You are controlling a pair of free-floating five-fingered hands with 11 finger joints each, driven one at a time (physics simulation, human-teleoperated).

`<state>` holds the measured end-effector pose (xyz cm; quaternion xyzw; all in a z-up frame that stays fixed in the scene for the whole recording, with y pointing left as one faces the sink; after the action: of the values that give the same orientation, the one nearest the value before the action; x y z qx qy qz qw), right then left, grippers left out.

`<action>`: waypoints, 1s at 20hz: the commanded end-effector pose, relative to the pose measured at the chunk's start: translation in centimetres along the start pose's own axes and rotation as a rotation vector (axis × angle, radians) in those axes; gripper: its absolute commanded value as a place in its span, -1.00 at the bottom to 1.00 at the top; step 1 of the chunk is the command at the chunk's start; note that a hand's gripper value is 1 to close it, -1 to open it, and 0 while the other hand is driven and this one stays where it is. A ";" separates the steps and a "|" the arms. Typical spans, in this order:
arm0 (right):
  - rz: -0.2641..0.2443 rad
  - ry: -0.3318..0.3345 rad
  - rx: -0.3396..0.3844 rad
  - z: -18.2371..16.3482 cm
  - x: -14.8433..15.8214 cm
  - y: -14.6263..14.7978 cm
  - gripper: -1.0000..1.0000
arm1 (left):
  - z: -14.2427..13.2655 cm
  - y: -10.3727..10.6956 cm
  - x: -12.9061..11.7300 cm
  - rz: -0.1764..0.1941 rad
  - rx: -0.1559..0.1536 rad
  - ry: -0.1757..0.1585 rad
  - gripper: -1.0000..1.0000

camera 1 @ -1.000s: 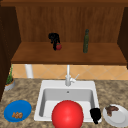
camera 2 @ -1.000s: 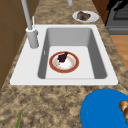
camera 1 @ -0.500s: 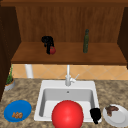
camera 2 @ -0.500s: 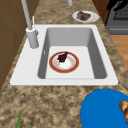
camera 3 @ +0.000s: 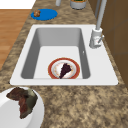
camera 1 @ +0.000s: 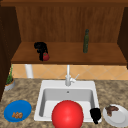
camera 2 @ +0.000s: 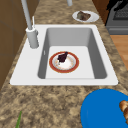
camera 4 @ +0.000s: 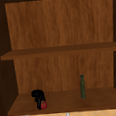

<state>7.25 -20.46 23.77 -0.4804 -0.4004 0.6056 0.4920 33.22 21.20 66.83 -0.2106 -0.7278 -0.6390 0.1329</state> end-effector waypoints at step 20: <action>0.000 0.000 0.000 0.0 0.0 0.0 0.00 | 7.0 -14.9 6.6 0.051 0.011 0.006 1.00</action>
<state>7.25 -20.46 23.77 -0.4804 -0.4004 0.6056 0.4920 20.39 26.71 58.11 -0.2161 -0.7240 -0.6399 0.1403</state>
